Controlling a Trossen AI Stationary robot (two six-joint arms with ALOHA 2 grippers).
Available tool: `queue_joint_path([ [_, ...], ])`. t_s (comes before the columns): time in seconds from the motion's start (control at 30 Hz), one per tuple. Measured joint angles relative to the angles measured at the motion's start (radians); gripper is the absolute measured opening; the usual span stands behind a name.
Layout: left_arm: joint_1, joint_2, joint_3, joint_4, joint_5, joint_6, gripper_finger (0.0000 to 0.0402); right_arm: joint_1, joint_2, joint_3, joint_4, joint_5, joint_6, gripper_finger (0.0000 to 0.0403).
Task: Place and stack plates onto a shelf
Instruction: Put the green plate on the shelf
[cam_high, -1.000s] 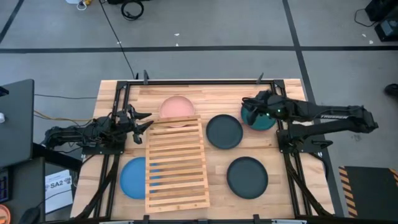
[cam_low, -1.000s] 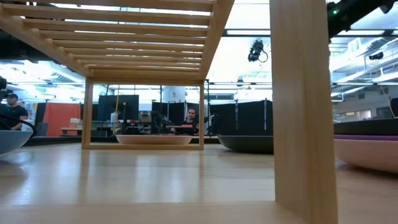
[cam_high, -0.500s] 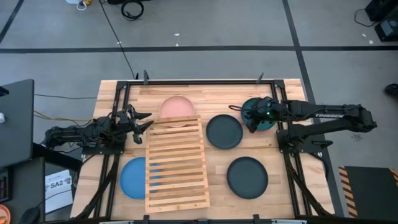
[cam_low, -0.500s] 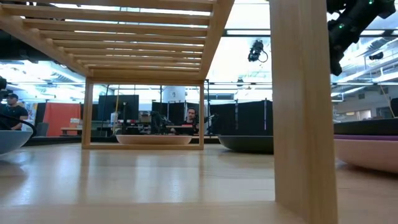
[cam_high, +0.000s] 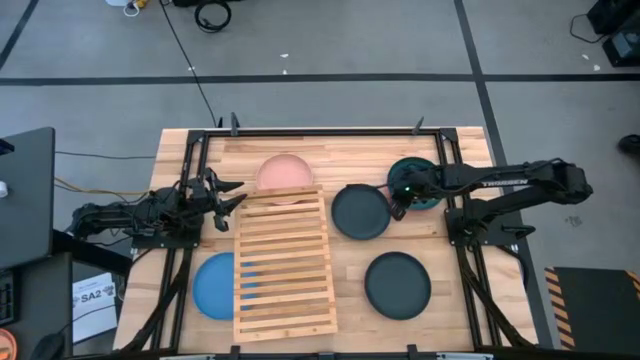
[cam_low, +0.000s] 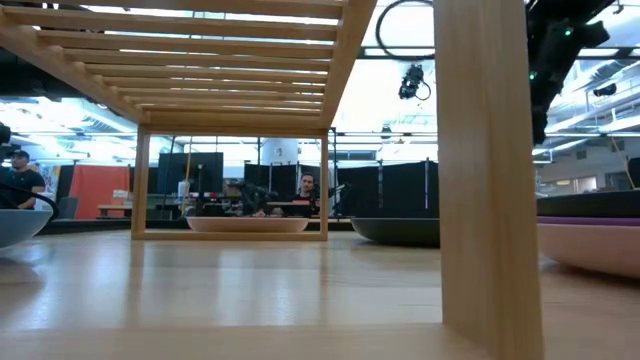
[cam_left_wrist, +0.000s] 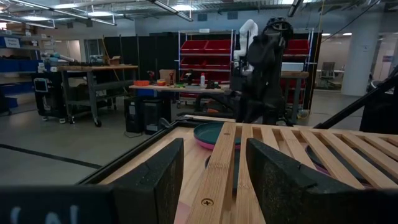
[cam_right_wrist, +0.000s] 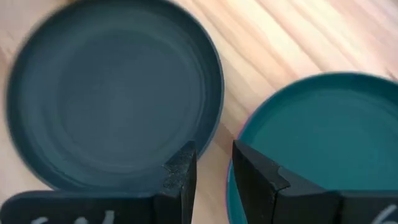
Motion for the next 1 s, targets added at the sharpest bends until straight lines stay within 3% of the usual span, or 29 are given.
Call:
queue_joint_path([
  [0.37,0.000,0.000,0.000,0.000,0.000,0.000,0.0181,0.000,0.130,0.000,-0.019,0.000,0.000,0.0109],
  [1.0,0.000,0.000,0.000,0.000,0.000,0.000,0.0181,-0.003,0.232,0.000,-0.023,0.015,-0.008,0.0109],
])
